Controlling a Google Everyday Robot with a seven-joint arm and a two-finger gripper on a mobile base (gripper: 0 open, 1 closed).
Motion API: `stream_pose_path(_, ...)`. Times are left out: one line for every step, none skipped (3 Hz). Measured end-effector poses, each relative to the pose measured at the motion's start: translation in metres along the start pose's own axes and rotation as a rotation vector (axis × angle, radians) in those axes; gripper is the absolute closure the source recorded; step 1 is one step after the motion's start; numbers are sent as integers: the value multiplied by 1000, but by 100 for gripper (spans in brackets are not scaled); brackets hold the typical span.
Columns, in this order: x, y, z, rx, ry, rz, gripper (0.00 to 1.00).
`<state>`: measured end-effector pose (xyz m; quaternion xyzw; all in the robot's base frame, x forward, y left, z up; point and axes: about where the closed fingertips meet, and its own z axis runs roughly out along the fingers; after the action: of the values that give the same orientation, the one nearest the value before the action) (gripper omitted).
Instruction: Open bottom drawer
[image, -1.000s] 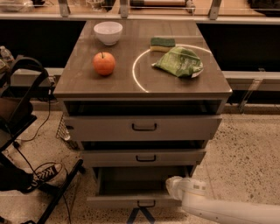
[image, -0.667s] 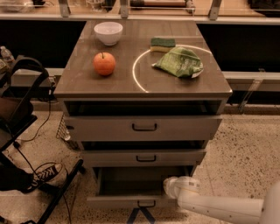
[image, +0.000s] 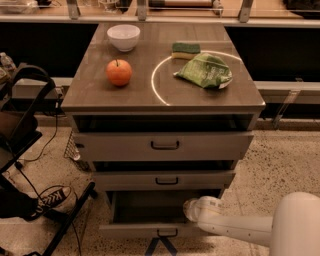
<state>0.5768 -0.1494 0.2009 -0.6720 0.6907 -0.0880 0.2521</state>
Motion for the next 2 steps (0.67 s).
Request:
stream_pose_path(-1, -1, 18, -42, -2, -22, 100)
stream_pose_path(4, 21, 34, -136, 6, -52, 100)
